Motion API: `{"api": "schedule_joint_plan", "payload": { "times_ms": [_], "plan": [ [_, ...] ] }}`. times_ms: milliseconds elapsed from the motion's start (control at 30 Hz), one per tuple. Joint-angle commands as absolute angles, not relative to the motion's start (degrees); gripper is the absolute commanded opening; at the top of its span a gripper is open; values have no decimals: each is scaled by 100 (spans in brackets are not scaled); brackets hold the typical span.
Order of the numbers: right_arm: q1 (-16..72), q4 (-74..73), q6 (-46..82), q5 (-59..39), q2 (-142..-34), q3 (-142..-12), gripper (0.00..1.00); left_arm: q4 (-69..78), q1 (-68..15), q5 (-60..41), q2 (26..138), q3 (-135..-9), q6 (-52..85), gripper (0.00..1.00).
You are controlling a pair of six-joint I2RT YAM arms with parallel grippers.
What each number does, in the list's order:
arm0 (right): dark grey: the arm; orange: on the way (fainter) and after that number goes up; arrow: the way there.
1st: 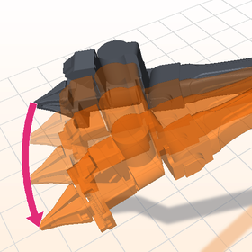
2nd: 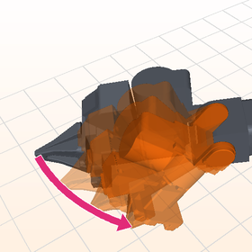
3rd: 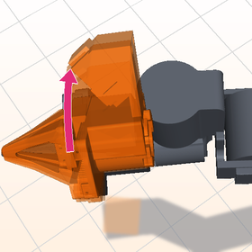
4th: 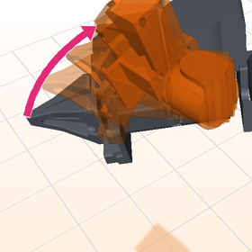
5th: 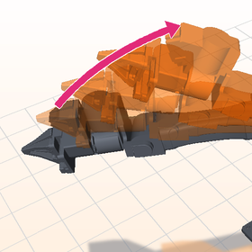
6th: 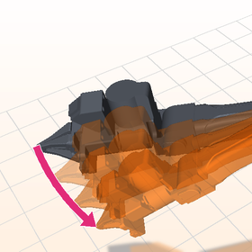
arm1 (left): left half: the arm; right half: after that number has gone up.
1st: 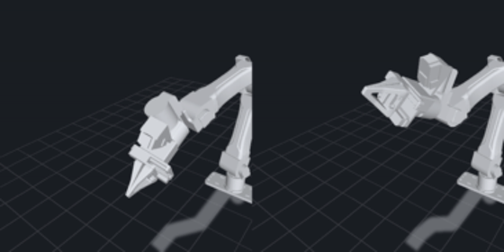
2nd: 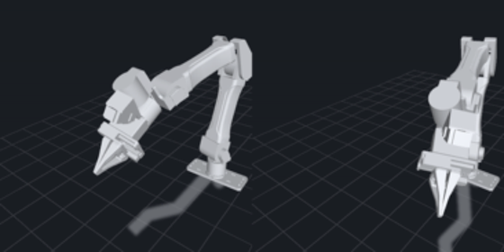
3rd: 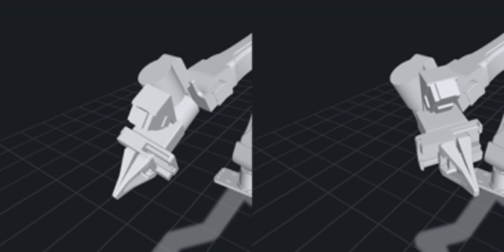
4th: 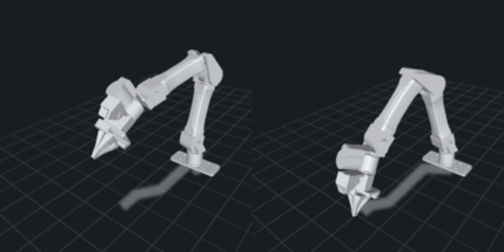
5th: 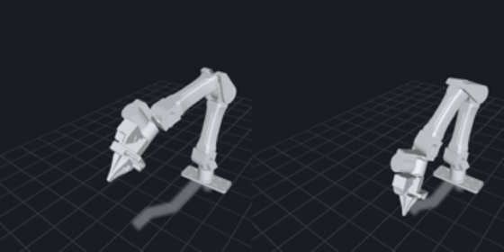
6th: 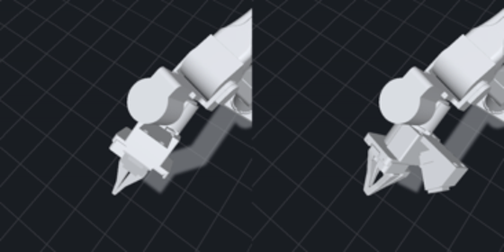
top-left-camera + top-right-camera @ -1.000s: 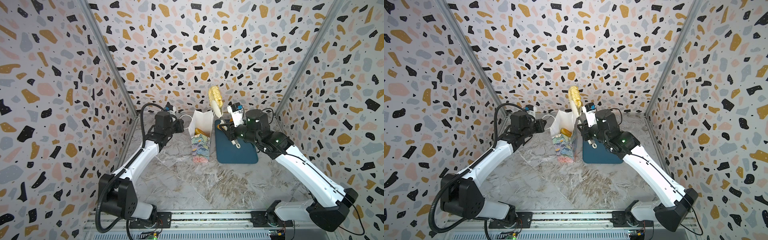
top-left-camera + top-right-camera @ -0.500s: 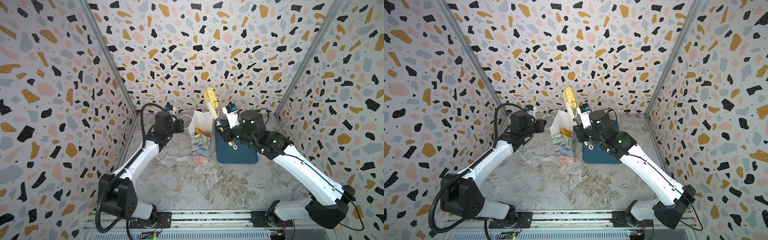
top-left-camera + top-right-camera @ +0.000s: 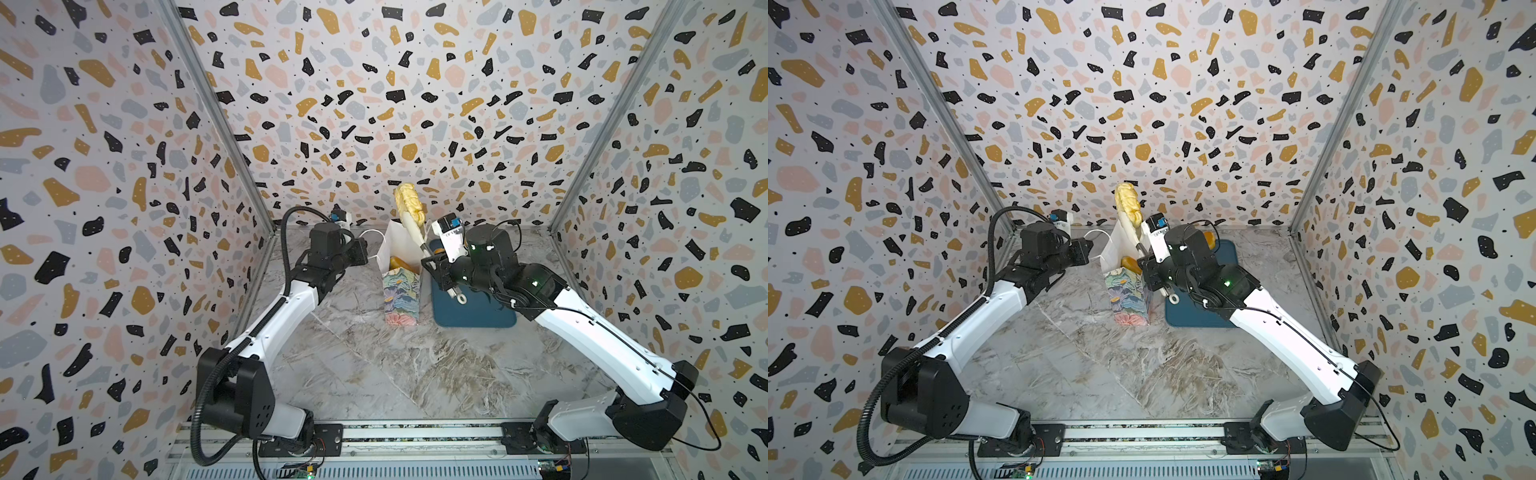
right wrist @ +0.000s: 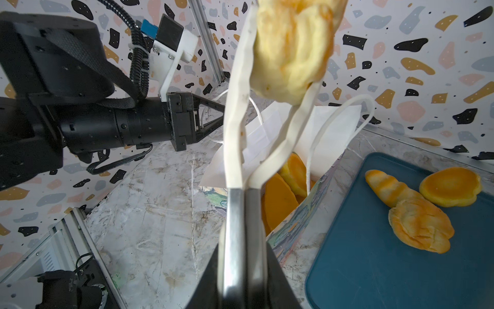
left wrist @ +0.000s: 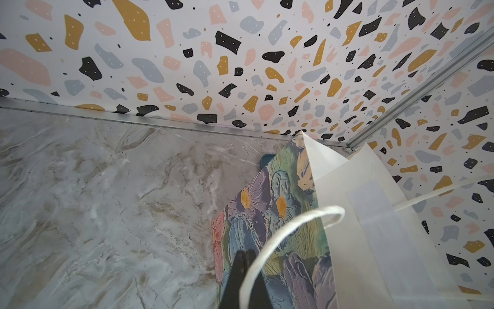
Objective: Place the fake bread into the paper bag
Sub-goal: 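Lower the bread stick into the bag opening with the right gripper's tongs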
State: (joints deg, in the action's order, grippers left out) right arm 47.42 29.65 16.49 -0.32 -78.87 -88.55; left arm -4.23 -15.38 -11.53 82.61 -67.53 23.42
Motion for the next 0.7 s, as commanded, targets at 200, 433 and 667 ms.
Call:
{"api": "schedule_joint_plan", "payload": {
  "times_ms": [200, 433, 667],
  "plan": [
    [4904, 3089, 1516, 132, -7919, -8973, 0, -335, -1502, -1228, 8172, -6871, 2345, 0],
    [4935, 3219, 1430, 231, -7934, -8808, 0, -325, -1506, -1229, 8169, -6859, 2347, 0],
    [4939, 3296, 1404, 382, -7928, -8581, 0, -316, -1510, -1257, 8196, -6862, 2380, 0]
  ]
}}
